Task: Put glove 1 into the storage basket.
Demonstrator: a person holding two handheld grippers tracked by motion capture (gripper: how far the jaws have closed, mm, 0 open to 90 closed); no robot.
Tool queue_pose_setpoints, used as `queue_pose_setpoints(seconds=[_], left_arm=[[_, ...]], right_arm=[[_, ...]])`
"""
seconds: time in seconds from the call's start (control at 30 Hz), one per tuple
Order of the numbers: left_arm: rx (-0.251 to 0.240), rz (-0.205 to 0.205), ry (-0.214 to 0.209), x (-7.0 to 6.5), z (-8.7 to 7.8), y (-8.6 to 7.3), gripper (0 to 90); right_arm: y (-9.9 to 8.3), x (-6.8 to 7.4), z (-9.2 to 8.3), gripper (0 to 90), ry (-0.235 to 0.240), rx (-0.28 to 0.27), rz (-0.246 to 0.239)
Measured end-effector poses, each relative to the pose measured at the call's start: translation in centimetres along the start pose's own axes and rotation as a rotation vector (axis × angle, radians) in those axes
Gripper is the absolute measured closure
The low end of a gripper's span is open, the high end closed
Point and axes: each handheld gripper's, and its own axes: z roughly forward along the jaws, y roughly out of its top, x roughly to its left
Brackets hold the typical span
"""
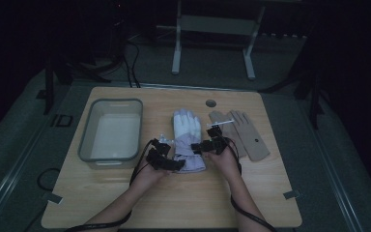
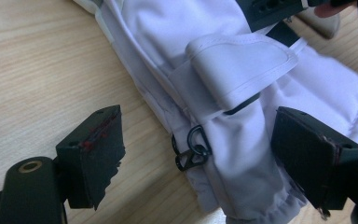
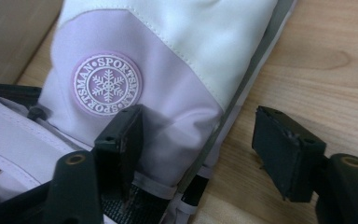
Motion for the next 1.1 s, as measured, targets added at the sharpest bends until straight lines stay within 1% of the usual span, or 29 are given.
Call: queue_pose_setpoints(seconds=[0.03, 0.1, 0.13, 0.17, 0.23, 0.27, 0.3, 0.33, 0.4, 0.47, 0.5, 0.53, 0.57, 0.63, 0.67, 0.7, 0.73, 0.77, 0.9, 1.0, 1.03, 1.1], left_arm=[[0.006, -0.007, -0.007, 0.1, 0.1, 0.0, 17.5], [0.008, -0.013, -0.019, 0.3, 0.2, -0.1, 18.2], [0.012, -0.015, -0.025, 0.4, 0.3, -0.2, 20.1], [0.013, -0.023, -0.030, 0.5, 0.4, -0.2, 20.1], [0.024, -0.036, -0.057, 0.8, 0.7, -0.3, 21.4], [0.026, -0.039, -0.063, 0.8, 0.8, -0.4, 21.4], [0.024, -0.034, -0.069, 0.9, 0.9, -0.4, 21.5], [0.031, -0.024, -0.079, 0.8, 0.9, -0.3, 23.2], [0.034, -0.029, -0.105, 0.8, 0.9, -0.3, 31.1], [0.032, -0.029, -0.104, 0.8, 0.9, -0.4, 32.0], [0.033, -0.039, -0.117, 0.8, 0.9, -0.4, 34.9], [0.033, -0.041, -0.119, 0.8, 0.9, -0.4, 38.6], [0.031, -0.039, -0.121, 0.7, 0.9, -0.4, 41.6], [0.027, -0.033, -0.123, 0.6, 0.7, -0.4, 50.5], [0.024, -0.027, -0.120, 0.4, 0.6, -0.4, 56.1], [0.024, -0.014, -0.111, 0.3, 0.5, -0.3, 59.8], [0.028, -0.013, -0.108, 0.2, 0.4, -0.2, 62.6], [0.028, -0.013, -0.109, 0.2, 0.3, -0.2, 65.9], [0.040, -0.008, -0.117, 0.3, 0.1, 0.2, 69.8], [0.046, 0.005, -0.118, 0.2, -0.1, 0.4, 71.3], [0.050, 0.018, -0.113, 0.1, -0.3, 0.6, 71.3], [0.039, 0.023, -0.108, 0.0, -0.5, 0.7, 71.8]], right_arm=[[0.0, 0.0, 0.1, 35.1, 0.003, 0.004, 0.000], [-0.1, -0.1, 0.4, 36.6, 0.009, 0.017, 0.023], [-0.1, -0.2, 0.5, 39.6, 0.021, 0.020, 0.024], [-0.1, -0.2, 0.5, 42.9, 0.041, 0.020, 0.024], [-0.1, -0.3, 0.5, 49.3, 0.066, 0.026, 0.029], [-0.2, -0.3, 0.6, 50.0, 0.077, 0.023, 0.029], [-0.2, -0.3, 0.7, 51.7, 0.083, 0.023, 0.034], [-0.3, -0.4, 0.8, 52.8, 0.093, 0.019, 0.043], [-0.5, -0.6, 0.9, 53.9, 0.113, 0.013, 0.051], [-0.5, -0.7, 1.0, 54.2, 0.125, 0.015, 0.062], [-0.4, -0.7, 1.0, 55.9, 0.123, 0.019, 0.064], [-0.4, -0.7, 1.0, 56.9, 0.125, 0.020, 0.072], [-0.4, -0.7, 1.0, 59.3, 0.129, 0.020, 0.080], [-0.5, -0.8, 1.0, 63.7, 0.139, 0.019, 0.113], [-0.5, -0.7, 0.9, 65.9, 0.135, 0.015, 0.109], [-0.5, -0.6, 0.8, 68.2, 0.129, 0.014, 0.106], [-0.5, -0.6, 0.7, 70.0, 0.126, 0.010, 0.118], [-0.6, -0.5, 0.6, 71.5, 0.117, 0.003, 0.115], [-0.6, -0.2, 0.2, 75.6, 0.107, -0.014, 0.121], [-0.5, -0.1, -0.1, 76.8, 0.102, -0.007, 0.126], [-0.5, 0.0, -0.2, 77.0, 0.104, -0.013, 0.129], [-0.4, 0.1, -0.4, 77.2, 0.100, -0.019, 0.125]])
